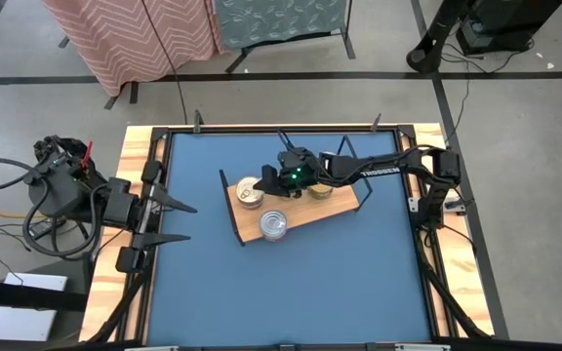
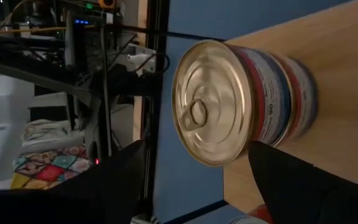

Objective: Stack canned seafood by type on shelf
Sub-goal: Return to Home Position

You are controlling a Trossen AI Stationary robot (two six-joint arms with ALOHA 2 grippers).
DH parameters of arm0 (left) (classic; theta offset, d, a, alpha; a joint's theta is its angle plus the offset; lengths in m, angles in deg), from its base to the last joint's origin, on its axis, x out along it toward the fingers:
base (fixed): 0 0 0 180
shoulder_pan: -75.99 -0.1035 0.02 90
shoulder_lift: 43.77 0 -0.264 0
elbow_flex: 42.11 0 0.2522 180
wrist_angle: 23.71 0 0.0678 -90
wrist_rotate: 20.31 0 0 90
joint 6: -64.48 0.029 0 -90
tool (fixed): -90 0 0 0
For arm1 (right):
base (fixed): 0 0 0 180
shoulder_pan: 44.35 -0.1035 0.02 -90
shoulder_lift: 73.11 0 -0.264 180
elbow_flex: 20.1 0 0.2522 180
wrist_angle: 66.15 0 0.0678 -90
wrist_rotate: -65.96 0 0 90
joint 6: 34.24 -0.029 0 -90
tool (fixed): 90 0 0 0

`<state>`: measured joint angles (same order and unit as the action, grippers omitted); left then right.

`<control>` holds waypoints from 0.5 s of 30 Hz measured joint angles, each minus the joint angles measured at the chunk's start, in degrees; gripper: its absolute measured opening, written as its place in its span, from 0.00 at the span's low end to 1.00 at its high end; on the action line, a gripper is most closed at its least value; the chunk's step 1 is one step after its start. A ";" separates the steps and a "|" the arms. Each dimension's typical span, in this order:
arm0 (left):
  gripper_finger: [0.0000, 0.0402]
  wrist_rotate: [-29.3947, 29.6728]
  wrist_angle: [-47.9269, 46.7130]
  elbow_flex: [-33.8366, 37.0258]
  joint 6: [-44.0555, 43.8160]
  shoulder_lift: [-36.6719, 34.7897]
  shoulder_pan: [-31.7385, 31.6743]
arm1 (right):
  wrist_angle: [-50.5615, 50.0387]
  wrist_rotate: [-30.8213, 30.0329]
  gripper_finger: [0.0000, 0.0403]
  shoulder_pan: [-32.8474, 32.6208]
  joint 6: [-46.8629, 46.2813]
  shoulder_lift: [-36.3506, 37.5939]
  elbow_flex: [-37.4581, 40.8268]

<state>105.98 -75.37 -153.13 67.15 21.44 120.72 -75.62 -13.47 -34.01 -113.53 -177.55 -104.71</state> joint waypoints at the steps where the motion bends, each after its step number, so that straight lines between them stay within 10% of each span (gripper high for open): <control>1: 0.54 -0.06 -0.02 0.00 0.00 0.00 0.00 | 0.36 0.00 0.73 0.12 0.03 0.00 0.00; 15: 0.54 -3.02 -2.92 -1.40 3.85 -0.21 1.84 | -15.14 -7.67 0.69 -1.13 32.09 17.86 -10.48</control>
<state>102.96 -78.29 -154.53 71.00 21.23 122.56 -90.76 -21.14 -35.14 -81.44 -159.69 -115.19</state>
